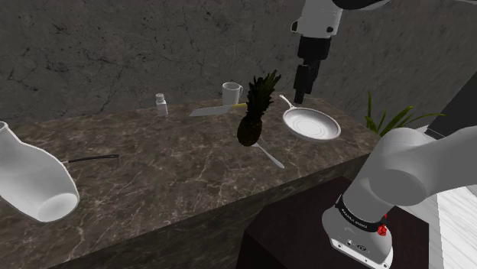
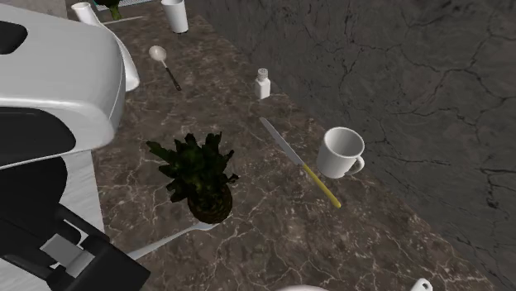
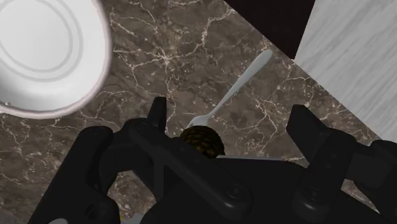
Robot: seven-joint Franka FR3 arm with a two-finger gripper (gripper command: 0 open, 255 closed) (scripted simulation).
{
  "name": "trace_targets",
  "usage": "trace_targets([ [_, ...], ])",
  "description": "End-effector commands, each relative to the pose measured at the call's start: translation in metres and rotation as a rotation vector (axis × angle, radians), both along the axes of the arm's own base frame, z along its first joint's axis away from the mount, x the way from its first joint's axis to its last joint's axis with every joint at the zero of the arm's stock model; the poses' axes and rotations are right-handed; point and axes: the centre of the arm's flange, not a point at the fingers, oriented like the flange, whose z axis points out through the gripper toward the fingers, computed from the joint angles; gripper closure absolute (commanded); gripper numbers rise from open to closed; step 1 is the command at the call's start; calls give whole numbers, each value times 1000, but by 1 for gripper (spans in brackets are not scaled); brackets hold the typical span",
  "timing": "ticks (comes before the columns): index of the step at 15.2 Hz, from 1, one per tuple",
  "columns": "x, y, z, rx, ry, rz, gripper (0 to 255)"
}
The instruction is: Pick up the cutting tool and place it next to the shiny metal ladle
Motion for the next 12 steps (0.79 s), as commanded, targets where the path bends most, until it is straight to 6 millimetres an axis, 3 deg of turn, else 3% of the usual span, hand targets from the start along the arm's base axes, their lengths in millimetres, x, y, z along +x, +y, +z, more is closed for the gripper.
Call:
trace_targets([
  [1,0,0,0,0,0,0,0],
  [12,105,-56,-69,3,-49,337,0],
])
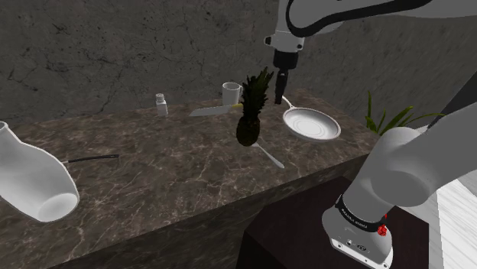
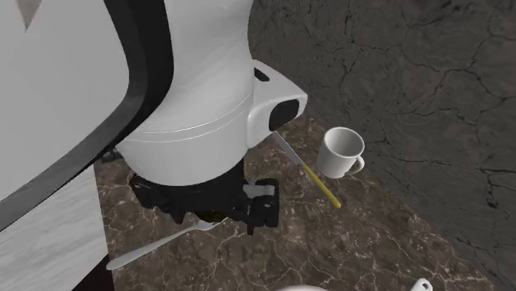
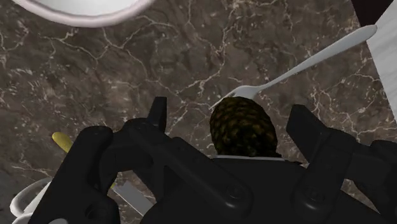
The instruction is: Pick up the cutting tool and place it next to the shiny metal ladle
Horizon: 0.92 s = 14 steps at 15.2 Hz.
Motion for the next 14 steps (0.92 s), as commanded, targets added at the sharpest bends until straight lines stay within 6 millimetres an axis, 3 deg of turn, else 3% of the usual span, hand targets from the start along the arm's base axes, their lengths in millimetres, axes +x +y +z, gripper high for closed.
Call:
trace_targets([
  [1,21,-7,-15,0,-9,66,0],
  [8,98,-20,-55,1,-40,281,0],
  [14,165,-18,-88,3,-67,465,0],
])
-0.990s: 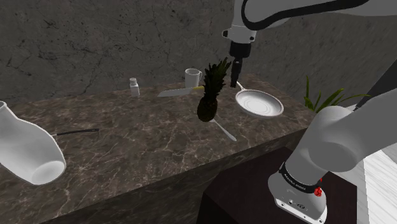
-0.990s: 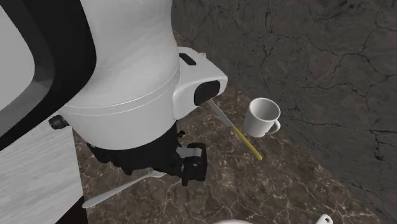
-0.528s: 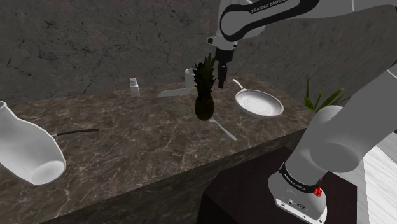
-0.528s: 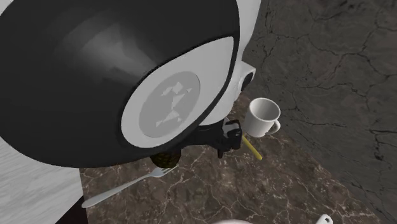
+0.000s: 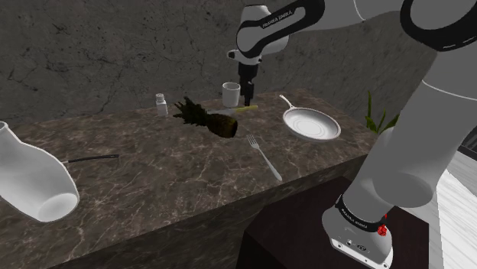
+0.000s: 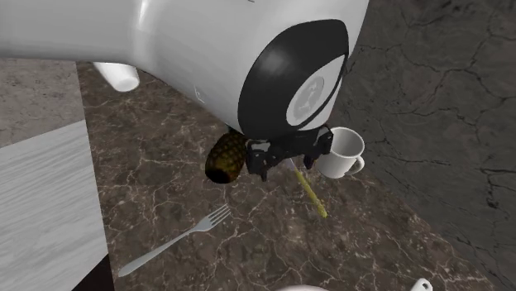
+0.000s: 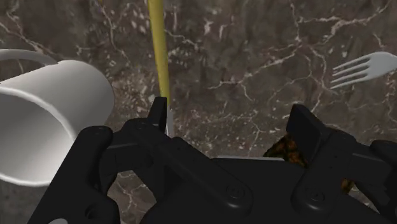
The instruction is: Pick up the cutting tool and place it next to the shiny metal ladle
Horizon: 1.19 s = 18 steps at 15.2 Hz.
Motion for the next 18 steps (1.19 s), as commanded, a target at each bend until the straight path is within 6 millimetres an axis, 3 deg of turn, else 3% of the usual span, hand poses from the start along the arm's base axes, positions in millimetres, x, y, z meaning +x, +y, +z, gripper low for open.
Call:
trace_targets([
  [1,21,3,-11,1,-10,65,0],
  [7,88,20,-42,2,-36,249,0],
  [15,92,21,-84,2,-38,258,0],
  [18,92,21,-84,2,-38,258,0],
])
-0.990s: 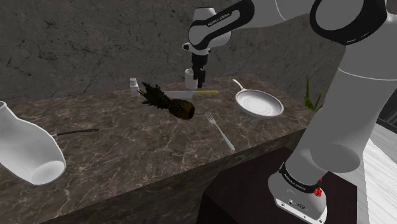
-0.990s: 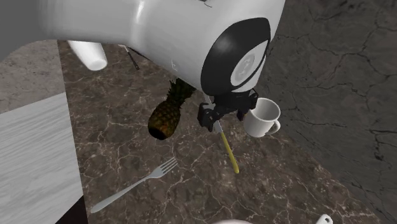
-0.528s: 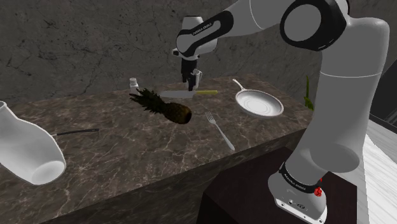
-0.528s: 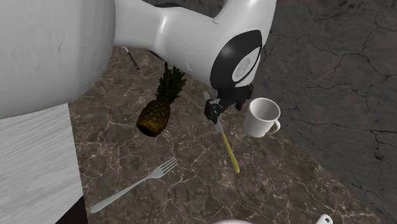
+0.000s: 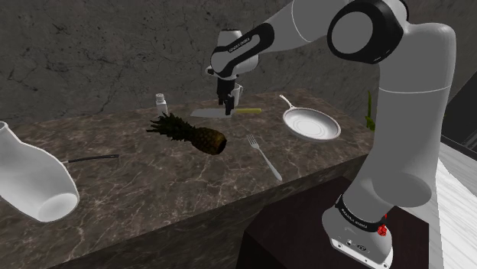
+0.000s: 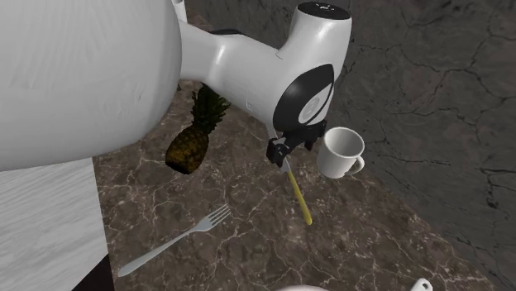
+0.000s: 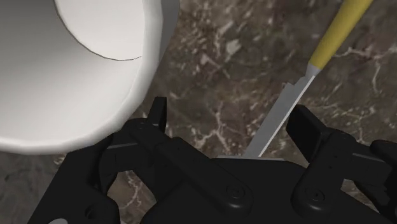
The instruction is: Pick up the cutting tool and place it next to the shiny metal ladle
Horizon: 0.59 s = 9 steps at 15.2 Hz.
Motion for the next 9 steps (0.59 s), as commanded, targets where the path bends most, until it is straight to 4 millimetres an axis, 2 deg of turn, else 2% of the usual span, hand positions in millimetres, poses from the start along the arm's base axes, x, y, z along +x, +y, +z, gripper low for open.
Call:
trace_targets([
  [1,0,0,-1,0,0,0,0],
  [5,0,0,-1,0,0,0,0],
  [6,0,0,-1,0,0,0,255],
  [9,0,0,-1,0,0,0,255],
])
